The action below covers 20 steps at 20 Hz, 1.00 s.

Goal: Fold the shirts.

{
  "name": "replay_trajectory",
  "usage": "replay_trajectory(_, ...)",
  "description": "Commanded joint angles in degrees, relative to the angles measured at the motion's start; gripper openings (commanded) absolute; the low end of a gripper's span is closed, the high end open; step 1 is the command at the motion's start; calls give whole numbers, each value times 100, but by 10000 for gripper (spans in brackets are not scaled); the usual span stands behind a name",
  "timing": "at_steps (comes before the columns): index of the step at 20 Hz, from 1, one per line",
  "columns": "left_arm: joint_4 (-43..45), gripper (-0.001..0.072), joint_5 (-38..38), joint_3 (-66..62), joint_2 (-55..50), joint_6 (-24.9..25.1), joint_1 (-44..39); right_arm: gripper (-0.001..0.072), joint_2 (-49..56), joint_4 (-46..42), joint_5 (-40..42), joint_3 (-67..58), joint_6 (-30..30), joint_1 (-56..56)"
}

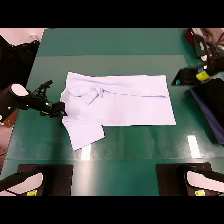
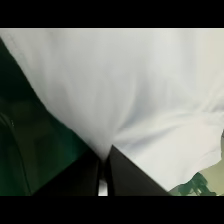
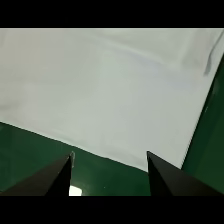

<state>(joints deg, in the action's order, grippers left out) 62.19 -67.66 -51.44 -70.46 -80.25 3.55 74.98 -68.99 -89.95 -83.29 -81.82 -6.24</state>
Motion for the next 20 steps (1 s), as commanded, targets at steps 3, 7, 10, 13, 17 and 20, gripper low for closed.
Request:
replay_trajectory(3, 70, 31, -238, -136, 81, 79, 0, 510, -570, -4, 855, 2529, 0, -890)
replay_trajectory(7, 66, 31, -258, -136, 81, 76, 0, 510, -573, 0, 1558, 3598, 24, -1209)
replay_trajectory(10, 52, 31, -299, -136, 81, 74, 0, 509, -573, 2, 1971, 3856, 48, -1209)
replay_trajectory(13, 55, 31, -330, -136, 81, 76, 0, 450, -573, 48, 2100, 3875, 48, -1207)
replay_trajectory(17, 55, 31, -328, -136, 81, 76, 0, 450, -570, 46, 2120, 3875, 48, -1207)
replay_trajectory(20, 55, 31, -332, -136, 81, 74, 0, 450, -570, 50, 2247, 3875, 46, -1198)
